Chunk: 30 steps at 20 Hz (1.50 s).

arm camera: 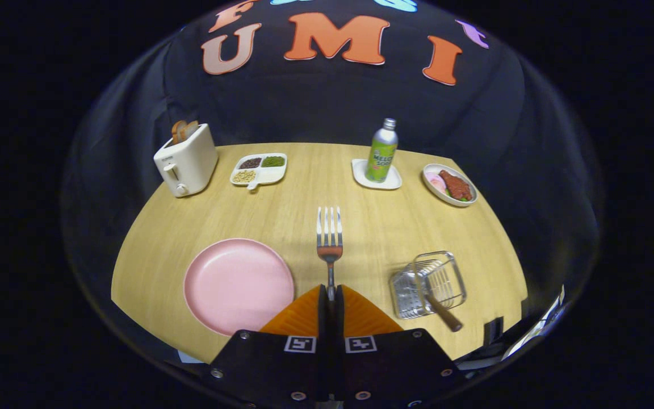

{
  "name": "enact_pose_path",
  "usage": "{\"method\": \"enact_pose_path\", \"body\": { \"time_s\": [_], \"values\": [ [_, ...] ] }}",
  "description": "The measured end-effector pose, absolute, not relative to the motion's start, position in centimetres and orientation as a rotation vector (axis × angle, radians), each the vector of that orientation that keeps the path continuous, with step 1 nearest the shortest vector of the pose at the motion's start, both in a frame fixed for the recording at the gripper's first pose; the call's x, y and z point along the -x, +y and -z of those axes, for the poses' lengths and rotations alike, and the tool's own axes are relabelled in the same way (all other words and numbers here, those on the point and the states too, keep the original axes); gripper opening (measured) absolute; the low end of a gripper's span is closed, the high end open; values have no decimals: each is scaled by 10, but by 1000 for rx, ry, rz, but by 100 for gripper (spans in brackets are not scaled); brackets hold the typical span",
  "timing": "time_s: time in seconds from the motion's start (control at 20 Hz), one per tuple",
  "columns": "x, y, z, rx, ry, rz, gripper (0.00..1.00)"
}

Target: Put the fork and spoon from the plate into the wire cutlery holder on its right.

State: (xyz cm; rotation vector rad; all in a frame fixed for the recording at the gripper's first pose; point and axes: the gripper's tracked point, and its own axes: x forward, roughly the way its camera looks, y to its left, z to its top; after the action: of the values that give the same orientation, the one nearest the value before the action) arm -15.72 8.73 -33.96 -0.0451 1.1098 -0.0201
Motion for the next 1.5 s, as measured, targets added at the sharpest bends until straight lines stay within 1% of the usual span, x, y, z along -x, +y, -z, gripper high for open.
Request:
{"method": "enact_pose_path", "body": {
  "time_s": [0.2,0.4,0.6,1.15,1.35,1.5],
  "values": [
    [169,29,336,79,1157,76,4],
    [175,-1,335,111,1192,68,4],
    [178,-19,339,145,1251,34,4],
    [192,-44,369,287,1457,-118,5],
    [190,-39,376,285,1497,-161,6],
    [186,-39,379,276,1492,-165,6]
  ]
}}
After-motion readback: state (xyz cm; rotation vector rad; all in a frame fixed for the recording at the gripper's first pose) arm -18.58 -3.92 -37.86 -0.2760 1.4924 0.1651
